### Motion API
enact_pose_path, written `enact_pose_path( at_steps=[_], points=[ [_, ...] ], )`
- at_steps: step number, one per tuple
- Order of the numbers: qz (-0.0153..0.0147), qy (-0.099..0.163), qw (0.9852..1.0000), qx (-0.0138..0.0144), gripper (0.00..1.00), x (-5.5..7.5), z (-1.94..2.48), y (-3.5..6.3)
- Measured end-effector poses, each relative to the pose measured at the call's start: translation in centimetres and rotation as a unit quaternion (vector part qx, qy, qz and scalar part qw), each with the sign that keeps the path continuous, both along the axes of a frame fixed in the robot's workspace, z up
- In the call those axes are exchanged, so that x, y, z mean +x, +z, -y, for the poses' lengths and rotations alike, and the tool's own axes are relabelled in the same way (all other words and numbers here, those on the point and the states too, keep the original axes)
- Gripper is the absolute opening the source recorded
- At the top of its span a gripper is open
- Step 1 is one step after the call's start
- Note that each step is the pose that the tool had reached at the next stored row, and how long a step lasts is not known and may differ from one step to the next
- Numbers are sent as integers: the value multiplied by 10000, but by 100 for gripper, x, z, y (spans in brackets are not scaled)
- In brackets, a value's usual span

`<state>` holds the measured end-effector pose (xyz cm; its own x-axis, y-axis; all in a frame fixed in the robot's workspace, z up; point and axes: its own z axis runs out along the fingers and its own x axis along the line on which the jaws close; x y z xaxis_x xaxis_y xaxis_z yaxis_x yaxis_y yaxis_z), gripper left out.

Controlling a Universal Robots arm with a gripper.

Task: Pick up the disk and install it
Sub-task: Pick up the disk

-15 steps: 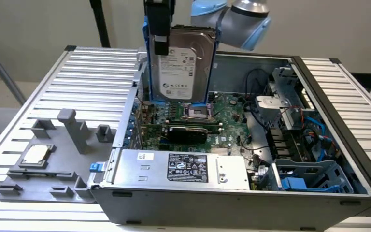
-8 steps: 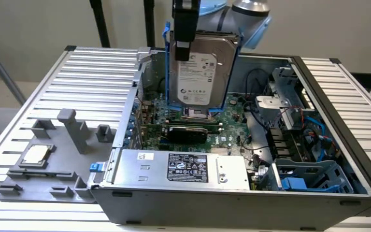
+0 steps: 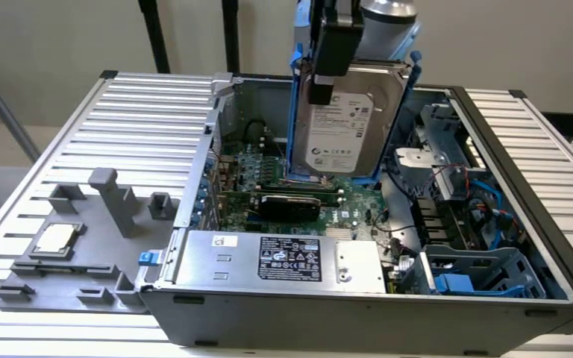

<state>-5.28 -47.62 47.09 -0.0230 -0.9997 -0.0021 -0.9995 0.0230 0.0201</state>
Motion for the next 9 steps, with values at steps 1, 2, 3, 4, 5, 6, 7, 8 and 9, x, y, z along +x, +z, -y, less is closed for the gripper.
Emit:
enact_pose_path(
  at_steps=[1, 2, 3, 4, 5, 6, 7, 8, 9],
  points=[
    [0, 0, 10000, 0, 33, 45, 21, 0],
    [0, 0, 10000, 0, 33, 89, 41, 0],
    [0, 0, 10000, 0, 33, 134, 62, 0],
    [0, 0, 10000, 0, 33, 178, 83, 0],
    [0, 1, 10000, 0, 33, 226, 105, 0],
    [0, 0, 10000, 0, 33, 272, 127, 0],
    [0, 0, 10000, 0, 33, 316, 147, 0],
    [0, 0, 10000, 0, 33, 360, 169, 0],
    [0, 0, 10000, 0, 33, 403, 191, 0]
  ],
)
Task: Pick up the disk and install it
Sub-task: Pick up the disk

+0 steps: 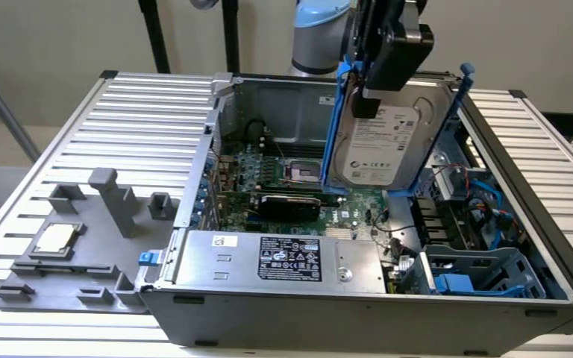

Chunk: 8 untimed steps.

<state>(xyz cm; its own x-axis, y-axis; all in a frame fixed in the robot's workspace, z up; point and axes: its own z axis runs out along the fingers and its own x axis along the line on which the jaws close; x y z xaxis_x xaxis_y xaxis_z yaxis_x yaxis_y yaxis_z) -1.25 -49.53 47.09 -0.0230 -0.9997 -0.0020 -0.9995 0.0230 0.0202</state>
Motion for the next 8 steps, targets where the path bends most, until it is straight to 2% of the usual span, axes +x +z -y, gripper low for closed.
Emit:
enact_pose_path(
  at_steps=[5, 8],
  points=[
    [0, 0, 10000, 1, 33, 200, 116, 0],
    [0, 0, 10000, 1, 33, 288, 204, -1]
  ],
)
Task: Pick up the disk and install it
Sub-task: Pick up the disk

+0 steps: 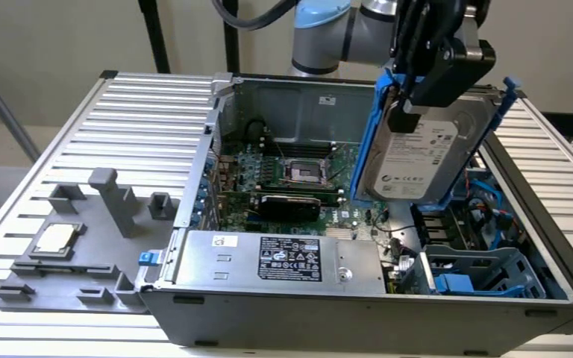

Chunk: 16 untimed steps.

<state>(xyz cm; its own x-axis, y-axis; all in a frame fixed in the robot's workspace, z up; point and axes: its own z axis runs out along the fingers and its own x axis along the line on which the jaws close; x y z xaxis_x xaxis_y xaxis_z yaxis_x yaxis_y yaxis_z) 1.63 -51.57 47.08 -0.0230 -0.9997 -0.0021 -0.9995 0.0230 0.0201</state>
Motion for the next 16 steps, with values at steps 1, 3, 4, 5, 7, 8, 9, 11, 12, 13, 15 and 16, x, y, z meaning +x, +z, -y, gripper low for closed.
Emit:
enact_pose_path(
  at_steps=[1, 3, 4, 5, 7, 8, 9, 11, 12, 13, 15, 16],
  points=[
    [0, 0, 10000, 0, 33, 16, 37, 0],
    [0, 0, 10000, 0, 33, 34, 118, 0],
    [0, 0, 10000, 0, 33, 43, 161, 0],
    [0, 0, 10000, 0, 33, 51, 202, 1],
    [0, 0, 10000, 0, 33, 70, 284, 0],
    [0, 0, 10000, 0, 33, 85, 321, 0],
    [0, 0, 10000, 0, 33, 105, 356, 0],
    [0, 1, 10000, 0, 33, 162, 415, 0],
    [0, 0, 10000, 0, 33, 197, 440, 0],
    [0, -1, 10000, 0, 33, 235, 464, 0],
    [0, 1, 10000, 0, 33, 323, 506, 0],
    [0, 0, 10000, 0, 33, 368, 522, 0]
  ],
)
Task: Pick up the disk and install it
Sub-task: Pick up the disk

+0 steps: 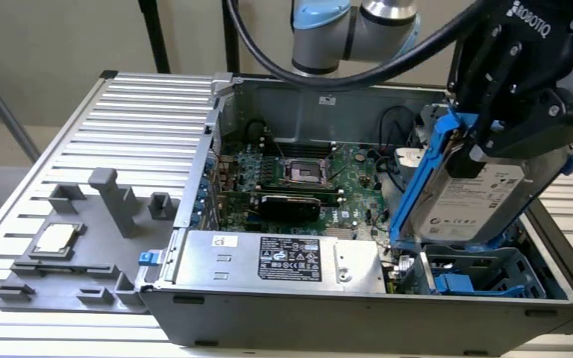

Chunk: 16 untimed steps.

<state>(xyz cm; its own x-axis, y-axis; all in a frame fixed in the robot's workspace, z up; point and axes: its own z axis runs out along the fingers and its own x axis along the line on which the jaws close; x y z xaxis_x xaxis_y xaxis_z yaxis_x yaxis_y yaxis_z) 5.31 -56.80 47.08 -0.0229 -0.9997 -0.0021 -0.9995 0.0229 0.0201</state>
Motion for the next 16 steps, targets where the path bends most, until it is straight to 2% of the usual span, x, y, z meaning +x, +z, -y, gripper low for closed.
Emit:
enact_pose_path(
  at_steps=[6, 12, 16],
  points=[
    [0, 0, 10000, 0, 33, 275, 54, -3],
    [0, 0, 10000, 0, 33, 540, 57, -7],
    [-1, -1, 10000, 0, 33, 569, 56, -8]
  ],
)
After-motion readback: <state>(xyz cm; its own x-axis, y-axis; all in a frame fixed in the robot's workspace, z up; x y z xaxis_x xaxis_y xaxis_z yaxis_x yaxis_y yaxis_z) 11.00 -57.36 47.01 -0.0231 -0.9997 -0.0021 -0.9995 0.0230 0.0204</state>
